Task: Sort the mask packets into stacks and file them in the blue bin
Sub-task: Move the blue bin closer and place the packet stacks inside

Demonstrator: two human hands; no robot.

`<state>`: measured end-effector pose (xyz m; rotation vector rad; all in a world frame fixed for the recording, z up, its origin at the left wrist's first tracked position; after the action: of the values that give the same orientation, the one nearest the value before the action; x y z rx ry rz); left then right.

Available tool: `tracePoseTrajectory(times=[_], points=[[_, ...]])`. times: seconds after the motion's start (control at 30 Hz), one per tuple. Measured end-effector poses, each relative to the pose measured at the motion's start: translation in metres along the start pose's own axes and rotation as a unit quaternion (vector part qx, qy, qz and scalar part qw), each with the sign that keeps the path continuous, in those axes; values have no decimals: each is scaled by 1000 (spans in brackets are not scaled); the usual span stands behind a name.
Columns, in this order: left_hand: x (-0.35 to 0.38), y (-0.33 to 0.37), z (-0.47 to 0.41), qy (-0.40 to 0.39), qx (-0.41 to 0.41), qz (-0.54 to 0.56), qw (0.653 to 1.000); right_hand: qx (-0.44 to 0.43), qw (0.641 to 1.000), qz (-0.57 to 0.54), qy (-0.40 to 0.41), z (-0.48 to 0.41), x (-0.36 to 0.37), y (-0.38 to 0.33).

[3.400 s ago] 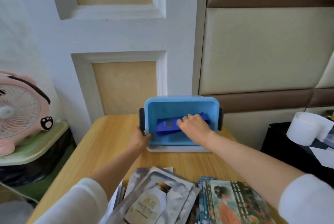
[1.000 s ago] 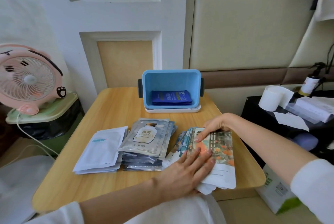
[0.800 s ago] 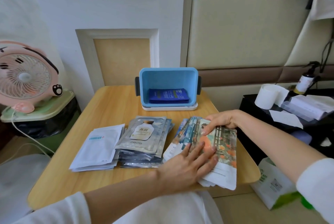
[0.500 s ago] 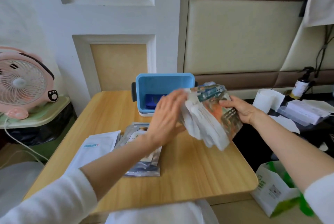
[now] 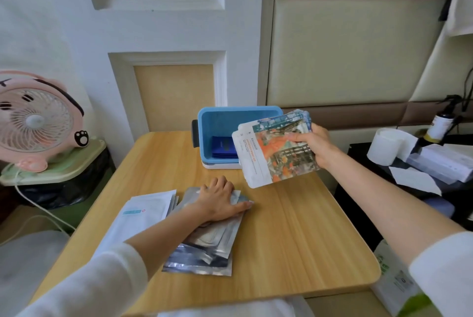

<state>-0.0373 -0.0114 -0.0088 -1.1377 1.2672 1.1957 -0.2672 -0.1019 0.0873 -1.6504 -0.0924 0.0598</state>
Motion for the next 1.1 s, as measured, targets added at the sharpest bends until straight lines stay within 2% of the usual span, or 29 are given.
tracePoseTrajectory(times=[0.13,0.2,0.27,0.33,0.4,0.47,0.53,0.57,0.6,0.63,0.7,0.83,0.9,0.93,1.03,1.1], points=[[2,10,11,0,26,8,1000,-13,999,16,-31,-1,18,0],[-2,2,11,-82,20,171,982,-16,999,10,-41,-1,23,1],[-15,-17,7,-166,31,393,904,-14,998,-24,-60,-4,22,0],[-32,-33,5,-195,34,504,841,-10,990,-93,-104,-6,18,-2],[-39,-44,-7,-171,-17,618,767,-13,972,-174,-154,-7,16,-2],[-40,-37,-20,-170,-57,733,656,-24,954,-231,-191,-6,17,0],[-46,-17,-26,-184,-24,817,547,-3,951,-234,-204,-7,22,5],[-50,-10,-30,-169,1,847,504,19,957,-212,-200,-8,23,11],[-58,-6,-32,-148,19,864,481,47,966,-172,-188,-10,24,17],[-64,-5,-35,-128,26,863,488,75,975,-120,-169,-10,25,22],[-71,-6,-38,-107,27,821,560,100,988,-47,-106,-12,24,32],[-70,-15,-51,-101,8,676,729,54,995,-82,13,-7,26,44],[-68,-17,-57,-60,-28,616,785,27,992,-107,55,-4,29,51],[-67,-17,-59,-19,-46,609,792,13,991,-114,74,-2,30,52],[-71,-20,-63,98,-57,623,774,-15,989,-116,89,-4,30,54],[-61,-19,-63,90,-32,619,780,-1,995,-74,65,-3,28,59]])
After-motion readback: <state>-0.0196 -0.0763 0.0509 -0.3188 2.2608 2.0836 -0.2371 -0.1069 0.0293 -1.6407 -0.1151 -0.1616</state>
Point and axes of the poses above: each hand's wrist, its own z-axis away from the middle knuckle, its own x-axis out of the palm, y = z × x, the point moved 4 cm from there along -z, towards the middle knuckle, and after that the axes turned 2 degrees about -x, right-handed, at the moved point
